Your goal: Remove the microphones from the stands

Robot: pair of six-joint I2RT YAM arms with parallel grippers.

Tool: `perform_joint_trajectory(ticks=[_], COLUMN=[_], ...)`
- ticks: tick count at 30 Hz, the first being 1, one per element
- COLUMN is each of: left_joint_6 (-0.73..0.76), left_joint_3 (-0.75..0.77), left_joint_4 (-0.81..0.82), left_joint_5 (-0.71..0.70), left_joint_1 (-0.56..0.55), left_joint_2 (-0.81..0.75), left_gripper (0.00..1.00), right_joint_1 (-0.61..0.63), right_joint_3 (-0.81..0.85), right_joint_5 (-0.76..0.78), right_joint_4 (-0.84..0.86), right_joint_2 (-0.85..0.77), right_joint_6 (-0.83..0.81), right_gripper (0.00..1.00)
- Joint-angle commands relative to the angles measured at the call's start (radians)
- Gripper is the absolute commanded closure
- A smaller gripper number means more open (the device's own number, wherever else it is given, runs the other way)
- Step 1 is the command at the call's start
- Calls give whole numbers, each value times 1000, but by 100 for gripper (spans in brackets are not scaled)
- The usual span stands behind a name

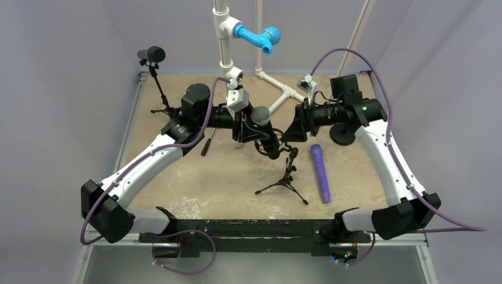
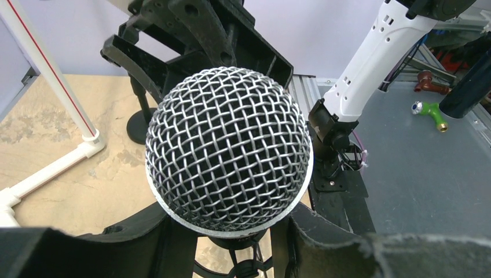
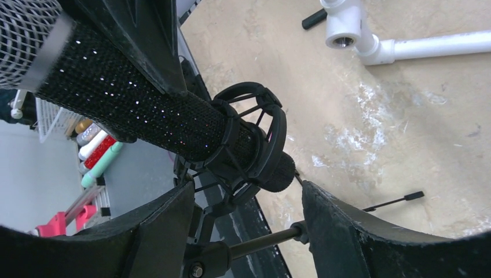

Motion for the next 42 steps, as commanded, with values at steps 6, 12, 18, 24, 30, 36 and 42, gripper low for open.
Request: perform_joint_trajectory(ticks=[6, 12, 18, 24, 30, 36, 42], left_joint_6=[27, 28, 31, 32, 53, 90, 71], left_joint_3=[48, 47, 46, 53, 65, 109, 141], left_joint_4=[5, 5, 3, 3, -16, -55, -55], left_joint_5=[1, -2, -7, -7, 19, 50, 50], left_joint_1=[-3, -3, -4, -8, -8, -8, -7], left_joint_2=[10, 13, 15, 21, 14, 9, 11], left_gripper=[100, 100, 100, 100, 100, 100, 100], right_joint_1=[32, 46, 58, 58, 58, 58, 57], right_joint_3=[-57, -50, -53, -66, -78, -90, -119], right_joint_5=[-28, -42, -50, -38, 4, 55, 90], right_joint_4=[10, 20, 29, 45, 53, 57, 73], right_joint_2=[-4, 20, 34, 28, 30, 29, 10], right_joint_6=[20, 36, 47, 52, 93, 93, 91], right_gripper=[37, 46, 69, 91, 100, 100, 100])
